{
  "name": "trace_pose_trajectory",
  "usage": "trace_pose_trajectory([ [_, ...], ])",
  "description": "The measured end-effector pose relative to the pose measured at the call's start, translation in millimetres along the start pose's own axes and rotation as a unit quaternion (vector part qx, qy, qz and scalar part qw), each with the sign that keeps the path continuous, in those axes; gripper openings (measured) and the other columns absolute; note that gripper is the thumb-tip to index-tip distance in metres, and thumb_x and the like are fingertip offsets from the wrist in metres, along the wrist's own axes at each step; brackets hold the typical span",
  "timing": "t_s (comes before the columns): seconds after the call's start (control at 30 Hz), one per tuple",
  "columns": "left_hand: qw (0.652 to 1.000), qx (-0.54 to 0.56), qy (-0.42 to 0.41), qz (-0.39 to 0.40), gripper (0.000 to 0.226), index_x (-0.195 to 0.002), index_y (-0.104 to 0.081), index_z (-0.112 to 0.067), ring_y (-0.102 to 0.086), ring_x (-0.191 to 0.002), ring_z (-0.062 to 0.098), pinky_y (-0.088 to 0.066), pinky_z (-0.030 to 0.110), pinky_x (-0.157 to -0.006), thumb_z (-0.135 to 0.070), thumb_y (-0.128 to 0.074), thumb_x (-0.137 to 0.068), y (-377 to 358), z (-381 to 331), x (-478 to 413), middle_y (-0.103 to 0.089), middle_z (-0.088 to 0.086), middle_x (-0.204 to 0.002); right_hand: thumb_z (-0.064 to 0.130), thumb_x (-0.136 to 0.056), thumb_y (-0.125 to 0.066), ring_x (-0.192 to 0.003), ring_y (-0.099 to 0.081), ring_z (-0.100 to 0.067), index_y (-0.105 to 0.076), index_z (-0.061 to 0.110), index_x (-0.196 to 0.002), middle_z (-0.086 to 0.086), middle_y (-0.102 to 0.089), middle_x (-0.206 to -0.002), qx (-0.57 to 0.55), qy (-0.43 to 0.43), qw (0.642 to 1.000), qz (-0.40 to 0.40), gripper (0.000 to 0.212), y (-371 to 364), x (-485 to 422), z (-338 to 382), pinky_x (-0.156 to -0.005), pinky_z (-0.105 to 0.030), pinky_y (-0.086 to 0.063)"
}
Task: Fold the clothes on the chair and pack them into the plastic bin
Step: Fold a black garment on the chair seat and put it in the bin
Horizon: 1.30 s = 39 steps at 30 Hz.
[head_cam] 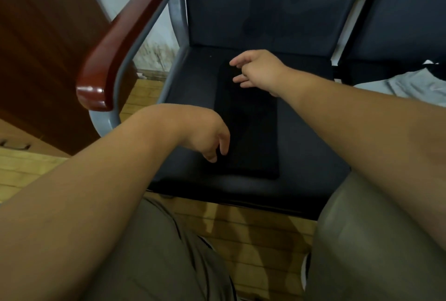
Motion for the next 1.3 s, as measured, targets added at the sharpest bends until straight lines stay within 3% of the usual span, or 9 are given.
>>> trace_pose_trajectory([
  [0.27, 0.999, 0.0, -0.012, -0.045, 0.037, -0.125, -0.068, -0.028, -0.062, -0.101, 0.016, -0.054, 0.034, -0.094, -0.036, -0.081, -0.091, 1.9, -39.3, -7.3, -0.066, -0.008, -0.113, 0.02, -0.107, -0.05, -0.096, -0.077, -0.018, -0.074, 0.019, -0.115, 0.0, -0.073, -0.116, 0.142, -0.075, 0.986, 0.051, 0.026, 17.8, 49.9, 6.5, -0.08, -0.035, -0.065],
  [0.5, 0.994, -0.077, 0.01, -0.077, 0.06, -0.137, -0.052, -0.018, -0.06, -0.104, 0.026, -0.049, 0.036, -0.08, -0.036, -0.081, -0.087, -20.7, -67.8, -15.3, -0.057, 0.003, -0.126, 0.022, -0.111, -0.042, -0.097, -0.074, -0.021, -0.065, 0.018, -0.129, -0.003, -0.071, -0.115, 0.242, -0.202, 0.941, 0.125, 0.03, 20.6, 111.6, -43.0, -0.084, -0.04, -0.063],
  [0.67, 0.984, -0.109, 0.042, -0.136, 0.047, -0.138, -0.05, -0.019, -0.059, -0.095, 0.023, -0.057, 0.04, -0.079, -0.025, -0.067, -0.095, -20.1, -73.6, -11.3, -0.054, 0.0, -0.112, 0.017, -0.109, -0.046, -0.114, -0.072, -0.024, -0.063, 0.014, -0.134, -0.006, -0.072, -0.127, 0.254, -0.222, 0.927, 0.163, 0.03, 18.0, 144.6, -73.6, -0.09, -0.038, -0.062],
  [0.83, 0.978, 0.006, 0.069, -0.194, 0.03, -0.117, -0.061, -0.022, -0.059, -0.094, 0.02, -0.053, 0.036, -0.078, -0.024, -0.07, -0.088, 5.6, -52.7, -5.1, -0.062, 0.0, -0.112, 0.011, -0.104, -0.049, -0.107, -0.072, -0.017, -0.059, 0.027, -0.146, 0.001, -0.067, -0.129, 0.324, -0.132, 0.917, 0.192, 0.046, 22.8, 157.9, -65.0, -0.096, -0.038, -0.062],
  [1.0, 0.933, 0.202, 0.09, -0.286, 0.027, -0.108, -0.069, -0.027, -0.068, -0.094, 0.014, -0.059, 0.034, -0.087, -0.024, -0.08, -0.083, 46.2, -20.6, 7.6, -0.069, -0.007, -0.102, 0.059, -0.081, -0.081, -0.135, -0.051, -0.023, -0.028, 0.032, -0.164, 0.003, -0.046, -0.153, 0.411, -0.053, 0.885, 0.214, 0.102, 25.0, 158.0, -56.9, -0.111, -0.039, -0.046],
  [1.07, 0.91, 0.264, 0.084, -0.308, 0.026, -0.108, -0.071, -0.026, -0.07, -0.091, 0.012, -0.06, 0.03, -0.083, -0.02, -0.079, -0.083, 60.1, -14.6, 12.0, -0.072, -0.006, -0.098, 0.066, -0.074, -0.084, -0.13, -0.051, -0.025, -0.028, 0.03, -0.163, 0.001, -0.043, -0.146, 0.416, -0.018, 0.892, 0.173, 0.112, 22.3, 150.5, -49.6, -0.109, -0.041, -0.048],
  [1.13, 0.896, 0.296, 0.075, -0.322, 0.026, -0.108, -0.071, -0.026, -0.071, -0.087, 0.011, -0.059, 0.025, -0.075, -0.017, -0.077, -0.085, 72.0, -12.4, 14.2, -0.073, -0.004, -0.097, 0.058, -0.078, -0.085, -0.115, -0.056, -0.022, -0.044, 0.03, -0.151, 0.002, -0.048, -0.127, 0.401, 0.035, 0.909, 0.111, 0.088, 20.1, 142.9, -36.2, -0.099, -0.04, -0.053],
  [1.23, 0.891, 0.289, 0.068, -0.345, 0.026, -0.109, -0.068, -0.028, -0.071, -0.087, 0.013, -0.058, 0.026, -0.072, -0.017, -0.076, -0.086, 85.6, -12.6, 17.3, -0.071, -0.005, -0.098, 0.036, -0.094, -0.074, -0.095, -0.066, -0.019, -0.068, 0.03, -0.106, 0.006, -0.06, -0.099, 0.351, 0.093, 0.932, 0.01, 0.015, 34.2, 132.3, -10.9, -0.077, -0.037, -0.056],
  [1.3, 0.897, 0.276, 0.056, -0.34, 0.031, -0.111, -0.065, -0.029, -0.071, -0.089, 0.015, -0.062, 0.035, -0.078, -0.023, -0.08, -0.084, 89.2, -15.7, 15.7, -0.07, -0.007, -0.1, 0.03, -0.096, -0.069, -0.084, -0.068, -0.015, -0.067, 0.035, -0.087, 0.007, -0.066, -0.089, 0.294, 0.098, 0.951, -0.022, 0.011, 45.1, 128.2, -2.1, -0.07, -0.036, -0.057],
])
Point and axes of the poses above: each hand's wrist, its own x-axis away from the middle knuckle, its own y-axis out of the back of the hand, z = x × y, the point moved 10 cm from there along -x, towards the middle knuckle
